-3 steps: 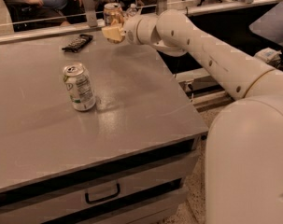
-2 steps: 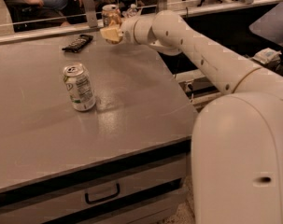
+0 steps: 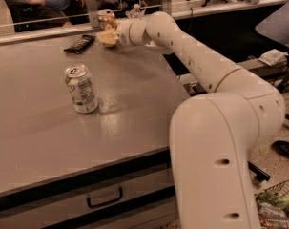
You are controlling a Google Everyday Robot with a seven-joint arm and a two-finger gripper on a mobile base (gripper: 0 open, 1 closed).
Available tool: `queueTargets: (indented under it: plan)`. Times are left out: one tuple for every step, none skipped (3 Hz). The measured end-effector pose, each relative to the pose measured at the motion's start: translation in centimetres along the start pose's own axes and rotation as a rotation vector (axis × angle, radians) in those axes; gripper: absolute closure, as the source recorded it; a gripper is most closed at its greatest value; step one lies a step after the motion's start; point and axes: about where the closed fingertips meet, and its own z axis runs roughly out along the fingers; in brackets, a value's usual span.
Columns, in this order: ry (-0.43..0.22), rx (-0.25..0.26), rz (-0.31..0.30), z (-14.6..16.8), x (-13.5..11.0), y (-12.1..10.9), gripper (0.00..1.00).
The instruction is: Move orange can near rxbar chocolate
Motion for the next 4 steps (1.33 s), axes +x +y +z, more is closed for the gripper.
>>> queueTargets:
  plan:
    - [0.009,-0.036,-0.028,1.6,0.1,0.3,0.75]
    - [0.015,-0.067,-0.04,3.0,0.2,0.7,0.52]
    - [0.02,-0.084,-0.043,3.8,0.4,1.0,0.28]
    - [0.027,-0.092,-0.046,4.0,0.6,1.2,0.05]
